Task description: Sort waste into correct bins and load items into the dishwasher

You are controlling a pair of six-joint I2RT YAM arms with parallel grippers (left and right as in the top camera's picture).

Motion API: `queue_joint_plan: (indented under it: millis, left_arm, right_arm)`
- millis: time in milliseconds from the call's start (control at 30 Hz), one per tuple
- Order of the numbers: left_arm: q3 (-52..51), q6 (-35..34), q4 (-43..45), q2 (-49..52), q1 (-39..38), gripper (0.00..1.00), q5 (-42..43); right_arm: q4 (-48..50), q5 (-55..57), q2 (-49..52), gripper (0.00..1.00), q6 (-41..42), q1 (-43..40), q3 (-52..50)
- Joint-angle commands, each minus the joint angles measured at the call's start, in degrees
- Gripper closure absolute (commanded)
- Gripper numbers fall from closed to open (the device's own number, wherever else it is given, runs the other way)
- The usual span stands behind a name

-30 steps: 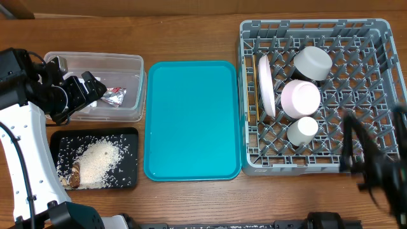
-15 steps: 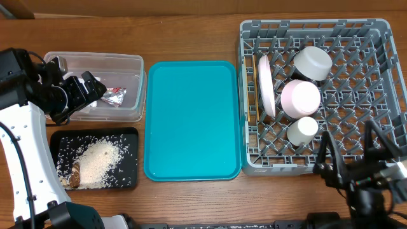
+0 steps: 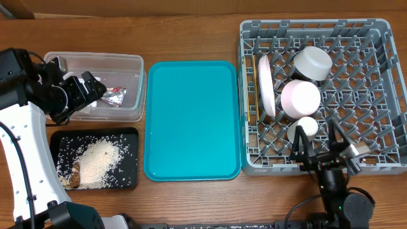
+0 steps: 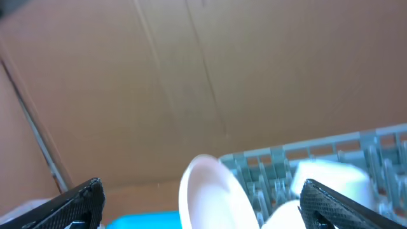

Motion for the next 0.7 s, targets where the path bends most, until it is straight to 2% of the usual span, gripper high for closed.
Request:
queue_joint_plan:
  millis: [0, 267, 667]
  left_arm:
    - [0.96, -0.79, 0.07, -0.42, -0.13, 0.00, -0.13]
    - [0.96, -0.79, 0.07, -0.42, -0.13, 0.00, -0.13]
    - [0.96, -0.79, 0.09, -0.42, -0.13, 0.00, -0.13]
  right_arm:
    - [-2.21, 0.39, -0.63, 0.00, 0.31, 0.44, -2.01]
    - [-12.55, 0.39, -0.63, 0.00, 0.28, 0.44, -3.08]
    - [-12.96, 0.42, -0.39, 0.00, 0.28, 0.44, -3.04]
